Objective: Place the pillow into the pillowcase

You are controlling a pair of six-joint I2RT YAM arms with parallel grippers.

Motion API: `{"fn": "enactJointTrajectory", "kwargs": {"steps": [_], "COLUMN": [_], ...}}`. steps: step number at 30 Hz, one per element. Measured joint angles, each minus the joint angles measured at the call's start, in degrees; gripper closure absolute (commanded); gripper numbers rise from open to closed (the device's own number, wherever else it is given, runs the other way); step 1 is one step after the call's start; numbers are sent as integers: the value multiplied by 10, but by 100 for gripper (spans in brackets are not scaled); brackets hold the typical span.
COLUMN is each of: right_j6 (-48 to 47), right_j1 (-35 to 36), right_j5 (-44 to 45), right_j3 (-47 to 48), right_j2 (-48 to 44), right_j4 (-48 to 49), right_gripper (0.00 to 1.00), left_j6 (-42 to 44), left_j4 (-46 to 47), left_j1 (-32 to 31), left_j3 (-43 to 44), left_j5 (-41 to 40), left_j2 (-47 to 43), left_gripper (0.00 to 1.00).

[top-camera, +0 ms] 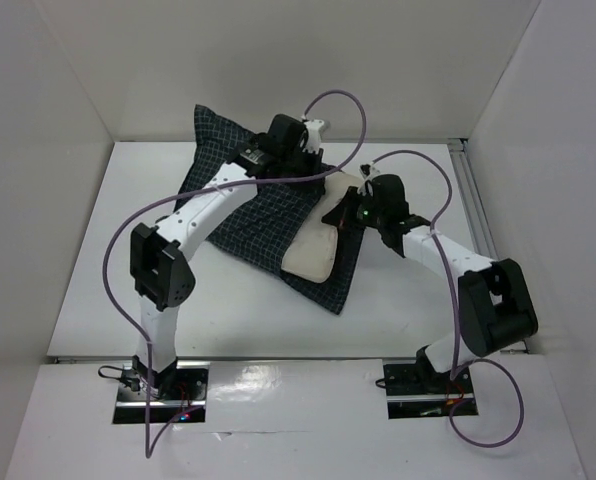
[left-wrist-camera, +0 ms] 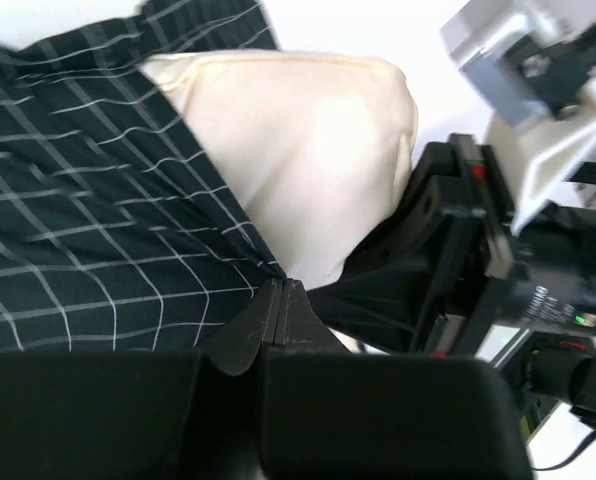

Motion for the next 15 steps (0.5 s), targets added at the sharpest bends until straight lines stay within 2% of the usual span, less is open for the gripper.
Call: {"fn": "enactJointTrajectory", "kwargs": {"steps": [5, 9, 13, 15], "right_j6": [-2, -2, -2, 1], "right_j1": [0, 2, 3, 2], "right_j5": [0, 1, -15, -26], "right_j3": [-1, -11, -3, 0], "right_j2": [-40, -50, 43, 99], "right_j4": [-3, 14, 50, 51], "right_gripper": [100, 100, 100, 100], "left_j6": [0, -2, -13, -21], "left_j4": [10, 15, 18, 22], "left_j1": [10, 26, 31, 33], "left_j3": [-10, 12, 53, 45], "left_j5": [-1, 13, 32, 49], "left_j2": [-47, -30, 39, 68], "left_gripper": [100, 100, 100, 100]}}
